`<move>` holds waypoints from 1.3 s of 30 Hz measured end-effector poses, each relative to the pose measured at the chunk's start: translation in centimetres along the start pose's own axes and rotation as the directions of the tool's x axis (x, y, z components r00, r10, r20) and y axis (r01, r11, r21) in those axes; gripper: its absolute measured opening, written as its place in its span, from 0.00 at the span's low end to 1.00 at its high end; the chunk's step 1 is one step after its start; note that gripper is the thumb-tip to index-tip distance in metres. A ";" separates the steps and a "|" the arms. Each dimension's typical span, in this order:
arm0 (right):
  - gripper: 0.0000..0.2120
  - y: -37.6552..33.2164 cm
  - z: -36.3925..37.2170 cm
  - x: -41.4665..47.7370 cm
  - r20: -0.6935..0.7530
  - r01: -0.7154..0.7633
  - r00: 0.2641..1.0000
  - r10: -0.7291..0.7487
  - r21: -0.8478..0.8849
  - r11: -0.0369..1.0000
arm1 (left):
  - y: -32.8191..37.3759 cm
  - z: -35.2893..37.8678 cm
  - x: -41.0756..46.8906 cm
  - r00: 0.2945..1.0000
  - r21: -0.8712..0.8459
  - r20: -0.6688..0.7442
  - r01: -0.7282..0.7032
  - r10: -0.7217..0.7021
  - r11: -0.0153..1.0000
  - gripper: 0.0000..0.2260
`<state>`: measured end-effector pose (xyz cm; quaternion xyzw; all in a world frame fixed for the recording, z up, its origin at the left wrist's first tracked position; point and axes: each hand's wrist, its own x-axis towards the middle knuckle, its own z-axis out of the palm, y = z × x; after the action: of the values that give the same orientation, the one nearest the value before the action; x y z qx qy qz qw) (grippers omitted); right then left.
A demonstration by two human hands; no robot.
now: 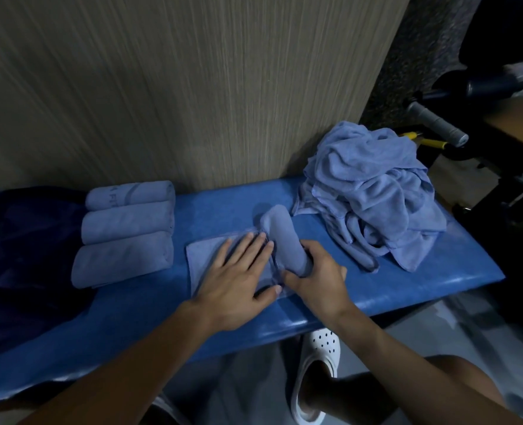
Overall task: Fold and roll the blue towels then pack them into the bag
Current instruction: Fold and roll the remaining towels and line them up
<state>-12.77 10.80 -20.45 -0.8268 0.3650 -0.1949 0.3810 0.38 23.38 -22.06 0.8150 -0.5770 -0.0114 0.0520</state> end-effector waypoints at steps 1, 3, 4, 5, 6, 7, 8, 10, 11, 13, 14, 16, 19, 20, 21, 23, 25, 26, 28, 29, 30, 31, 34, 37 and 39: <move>0.24 -0.1 0.1 -0.1 -0.003 0.027 1.000 -0.027 0.018 0.999 | -0.1 -0.2 -0.2 1.000 -0.023 -0.021 -0.022 0.021 1.000 0.36; 0.30 -0.4 0.5 -0.2 -0.002 0.085 0.996 -0.085 0.017 0.996 | -0.2 -1.1 -0.6 0.997 -0.178 -0.073 -0.049 0.037 0.983 0.35; 0.32 -0.6 0.8 -0.3 0.005 0.111 0.994 -0.111 0.009 0.994 | -0.2 -1.6 -0.7 0.995 -0.309 -0.102 -0.035 0.003 0.950 0.34; 0.33 -0.7 1.0 -0.5 0.014 0.138 0.990 -0.138 0.004 0.990 | 0.0 -2.1 -0.6 0.989 -0.452 -0.125 0.011 -0.076 0.892 0.32; 0.34 -0.8 1.3 -0.6 0.021 0.174 0.985 -0.174 -0.006 0.985 | 0.1 -2.4 -0.4 0.973 -0.595 -0.129 0.078 -0.192 0.800 0.29; 0.33 -0.8 1.6 -0.8 0.027 0.213 0.977 -0.213 -0.024 0.977 | 0.3 -2.7 0.0 0.945 -0.734 -0.087 0.154 -0.316 0.661 0.26; 0.33 -0.8 1.9 -0.9 0.035 0.254 0.967 -0.252 -0.053 0.966 | 0.4 -2.9 0.5 0.908 -0.848 -0.009 0.215 -0.418 0.484 0.24; 0.32 -0.7 2.5 -1.3 0.046 0.332 0.943 -0.329 -0.123 0.935 | 0.3 -2.9 1.5 0.835 -0.943 0.139 0.275 -0.533 0.185 0.24; 0.31 -0.8 2.8 -1.4 0.053 0.369 0.930 -0.365 -0.153 0.917 | 0.1 -2.8 1.8 0.807 -0.945 0.189 0.304 -0.559 0.119 0.25; 0.29 -1.1 3.1 -1.7 0.078 0.430 0.903 -0.423 -0.187 0.883 | -0.5 -2.7 1.7 0.785 -0.918 0.218 0.367 -0.579 0.153 0.26; 0.28 -1.2 3.1 -1.8 0.086 0.451 0.892 -0.443 -0.193 0.871 | -0.6 -2.6 1.4 0.794 -0.901 0.192 0.376 -0.577 0.217 0.26; 0.25 -1.3 3.2 -2.1 0.078 0.452 0.892 -0.445 -0.159 0.878 | -0.9 -2.3 0.9 0.830 -0.871 0.106 0.344 -0.548 0.352 0.26; 0.24 -1.3 3.2 -2.3 0.012 0.335 0.942 -0.335 -0.049 0.941 | -1.4 -1.9 -0.4 0.891 -0.694 -0.103 0.253 -0.442 0.674 0.24; 0.26 -1.4 3.2 -2.2 0.017 0.273 0.962 -0.273 -0.051 0.961 | -1.4 -2.0 -0.9 0.914 -0.624 -0.153 0.205 -0.375 0.754 0.23; 0.30 -1.4 3.2 -2.0 0.043 0.214 0.977 -0.211 -0.094 0.972 | -1.4 -2.2 -1.4 0.937 -0.575 -0.162 0.165 -0.309 0.802 0.24; 0.36 -1.1 3.3 -2.0 0.108 0.139 0.987 -0.117 -0.234 0.962 | -1.5 -2.5 -2.4 0.973 -0.523 -0.108 0.121 -0.206 0.844 0.30; 0.39 -1.0 3.2 -2.0 0.121 0.115 0.989 -0.083 -0.290 0.950 | -2.0 -2.2 -3.1 0.985 -0.466 -0.052 0.119 -0.162 0.877 0.37; 0.39 -1.1 3.1 -2.0 0.118 0.107 0.990 -0.075 -0.292 0.950 | -2.3 -2.1 -3.3 0.988 -0.421 -0.022 0.132 -0.155 0.898 0.39; 0.42 -1.1 3.2 -2.1 0.134 0.092 0.990 -0.054 -0.301 0.949 | -2.9 -1.6 -3.5 0.990 -0.327 0.023 0.136 -0.136 0.935 0.41; 0.42 -1.2 3.3 -2.0 0.146 0.080 0.989 -0.037 -0.306 0.949 | -3.1 -1.5 -3.5 0.992 -0.282 0.041 0.124 -0.118 0.951 0.41; 0.43 -1.2 3.4 -2.0 0.152 0.067 0.988 -0.021 -0.304 0.950 | -3.2 -1.4 -3.4 0.994 -0.237 0.056 0.108 -0.098 0.965 0.41; 0.43 -1.3 3.5 -1.8 0.154 0.059 0.988 -0.012 -0.302 0.952 | -3.3 -1.3 -3.3 0.995 -0.196 0.065 0.091 -0.080 0.976 0.41; 0.39 -1.2 3.6 -1.4 0.177 0.070 0.984 -0.009 -0.344 0.936 | -3.6 -1.1 -3.2 0.994 -0.145 0.091 0.079 -0.066 0.986 0.40; 0.28 -1.2 3.6 -0.8 0.177 0.034 0.984 0.029 -0.341 0.939 | -4.1 -0.8 -3.6 0.993 -0.189 0.091 0.090 -0.074 0.978 0.45; 0.23 -1.5 3.6 -0.7 0.136 -0.004 0.990 0.047 -0.302 0.953 | -4.2 -0.6 -4.0 0.990 -0.229 0.096 0.123 -0.103 0.966 0.48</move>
<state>-10.42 13.77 -21.65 -0.8820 0.3732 -0.0730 0.2784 3.05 28.52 -22.06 0.8336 -0.5258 -0.1163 0.1227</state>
